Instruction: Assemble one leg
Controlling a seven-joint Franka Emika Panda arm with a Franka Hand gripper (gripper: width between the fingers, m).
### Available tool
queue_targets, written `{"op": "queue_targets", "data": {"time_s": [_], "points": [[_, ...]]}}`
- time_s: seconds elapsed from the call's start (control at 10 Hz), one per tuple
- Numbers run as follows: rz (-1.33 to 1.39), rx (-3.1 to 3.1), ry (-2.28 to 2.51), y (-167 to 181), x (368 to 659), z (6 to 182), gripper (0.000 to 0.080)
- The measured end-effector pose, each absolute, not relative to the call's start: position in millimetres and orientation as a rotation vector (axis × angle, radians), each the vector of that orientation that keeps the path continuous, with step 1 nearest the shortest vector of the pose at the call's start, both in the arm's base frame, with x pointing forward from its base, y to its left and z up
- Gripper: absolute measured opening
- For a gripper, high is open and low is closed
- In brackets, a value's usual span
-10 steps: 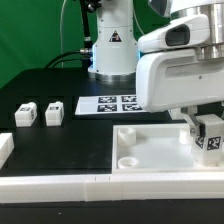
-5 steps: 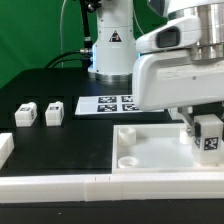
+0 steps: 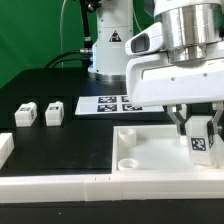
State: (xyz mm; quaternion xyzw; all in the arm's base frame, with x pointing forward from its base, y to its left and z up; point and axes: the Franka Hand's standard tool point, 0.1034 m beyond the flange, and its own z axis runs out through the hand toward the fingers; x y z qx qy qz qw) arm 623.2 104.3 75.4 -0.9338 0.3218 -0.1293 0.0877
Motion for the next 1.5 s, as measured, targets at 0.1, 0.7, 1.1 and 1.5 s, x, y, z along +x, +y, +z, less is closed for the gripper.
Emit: {"op": "queue_targets", "data": {"time_s": [0.1, 0.7, 1.1, 1.5], "points": [[-0.369, -2.729, 1.083, 104.9, 621.4, 75.4, 0.0294], [-0.25, -2.269, 1.783, 108.6, 615.2, 74.2, 0.03], [-0.265, -2.348, 1.69, 108.8, 614.8, 73.0, 0.0539], [-0.354, -2.757, 1.052, 111.6, 615.2, 73.3, 0.0643]]}}
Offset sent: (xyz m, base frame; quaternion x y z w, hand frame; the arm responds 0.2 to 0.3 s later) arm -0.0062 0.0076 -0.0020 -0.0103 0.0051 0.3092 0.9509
